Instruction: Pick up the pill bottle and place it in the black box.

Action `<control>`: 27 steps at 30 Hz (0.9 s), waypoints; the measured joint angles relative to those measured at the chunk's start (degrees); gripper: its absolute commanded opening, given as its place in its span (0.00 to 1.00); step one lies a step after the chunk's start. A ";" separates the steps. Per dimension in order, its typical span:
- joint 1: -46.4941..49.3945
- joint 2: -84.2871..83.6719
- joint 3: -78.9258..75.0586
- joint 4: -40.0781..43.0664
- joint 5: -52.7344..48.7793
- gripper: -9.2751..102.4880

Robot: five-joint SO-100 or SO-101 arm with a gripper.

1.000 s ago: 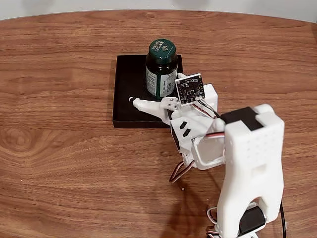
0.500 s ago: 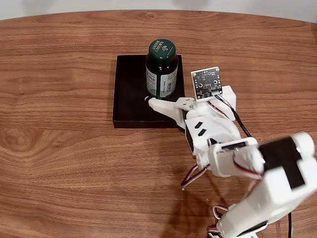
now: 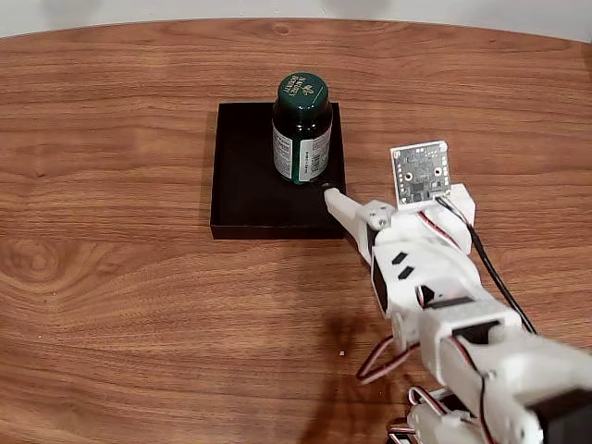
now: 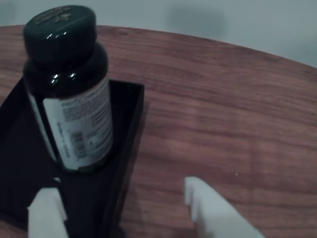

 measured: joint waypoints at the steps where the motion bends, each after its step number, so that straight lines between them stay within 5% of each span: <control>1: 0.44 1.49 0.62 1.41 0.00 0.24; 12: 2.55 14.68 1.93 23.20 -5.71 0.09; 27: 2.20 36.39 2.81 67.06 -16.52 0.08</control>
